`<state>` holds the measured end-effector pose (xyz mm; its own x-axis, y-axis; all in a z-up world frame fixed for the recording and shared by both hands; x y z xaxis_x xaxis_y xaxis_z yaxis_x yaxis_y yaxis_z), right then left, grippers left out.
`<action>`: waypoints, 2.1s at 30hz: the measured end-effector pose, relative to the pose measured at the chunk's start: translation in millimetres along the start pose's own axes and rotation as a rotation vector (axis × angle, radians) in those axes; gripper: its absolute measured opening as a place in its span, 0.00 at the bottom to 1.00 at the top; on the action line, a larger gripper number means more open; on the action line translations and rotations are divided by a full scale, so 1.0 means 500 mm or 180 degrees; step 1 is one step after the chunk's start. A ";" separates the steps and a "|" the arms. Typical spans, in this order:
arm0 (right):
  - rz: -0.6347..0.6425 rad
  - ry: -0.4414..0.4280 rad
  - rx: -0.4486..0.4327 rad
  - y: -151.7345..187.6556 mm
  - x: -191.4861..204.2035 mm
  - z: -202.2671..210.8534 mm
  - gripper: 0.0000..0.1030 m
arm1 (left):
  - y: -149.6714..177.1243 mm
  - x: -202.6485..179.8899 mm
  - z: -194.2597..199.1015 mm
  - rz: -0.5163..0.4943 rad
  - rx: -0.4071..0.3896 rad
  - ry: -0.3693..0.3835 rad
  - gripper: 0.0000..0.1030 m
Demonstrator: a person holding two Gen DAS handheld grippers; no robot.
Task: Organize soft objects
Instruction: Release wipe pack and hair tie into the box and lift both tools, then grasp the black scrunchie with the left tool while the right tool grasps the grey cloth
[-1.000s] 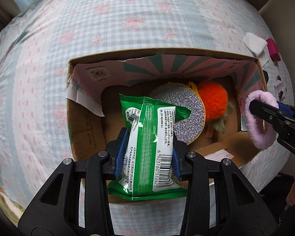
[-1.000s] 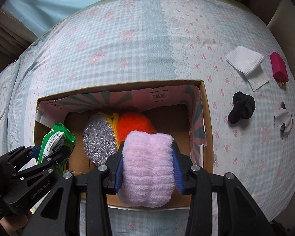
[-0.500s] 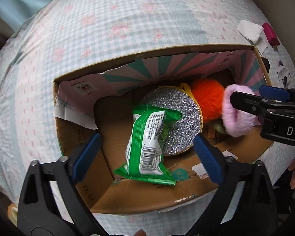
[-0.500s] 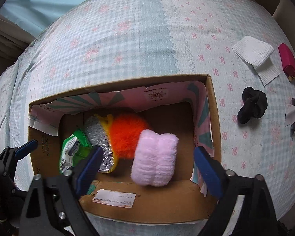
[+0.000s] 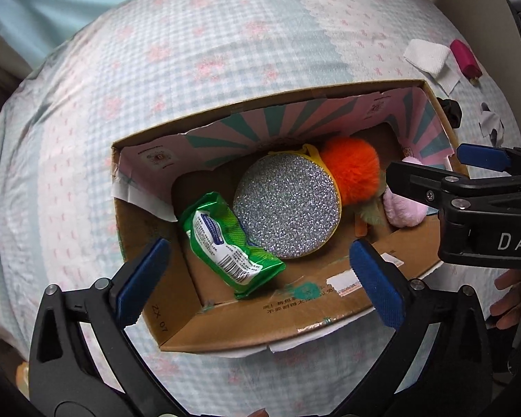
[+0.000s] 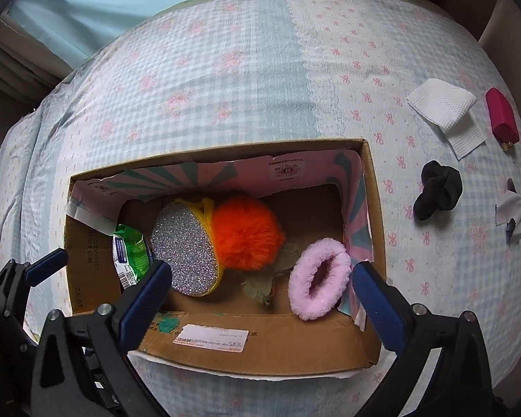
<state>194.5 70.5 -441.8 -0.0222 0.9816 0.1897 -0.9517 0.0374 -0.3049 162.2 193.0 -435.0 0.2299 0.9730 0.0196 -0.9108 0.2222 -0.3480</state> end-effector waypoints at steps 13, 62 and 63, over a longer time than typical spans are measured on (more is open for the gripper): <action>0.0187 0.0078 -0.0587 -0.031 0.043 0.251 1.00 | -0.022 0.014 0.184 0.0031 -0.0425 -0.0091 1.00; -0.0480 0.0524 -0.1322 -0.063 -0.620 0.460 1.00 | -0.278 -0.547 0.328 0.0226 -0.1089 0.0391 1.00; -0.0497 0.0519 -0.1304 -0.062 -0.636 0.440 1.00 | -0.280 -0.561 0.303 0.0238 -0.1054 0.0388 1.00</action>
<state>163.8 -284.0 -287.5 0.1912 0.9737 0.1235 -0.7396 0.2257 -0.6341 173.1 -101.7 -249.9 0.2243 0.9668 -0.1223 -0.7706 0.0992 -0.6295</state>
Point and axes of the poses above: each gripper's, at about its wrist camera, not at the fingertips, and z roughly against the way its jaws point, x to its left, y to its underside, the point moved 9 cm from there along -z, roughly the way its jaws point, and after that the axes turned 8 degrees about -x, right-handed, at the moved point
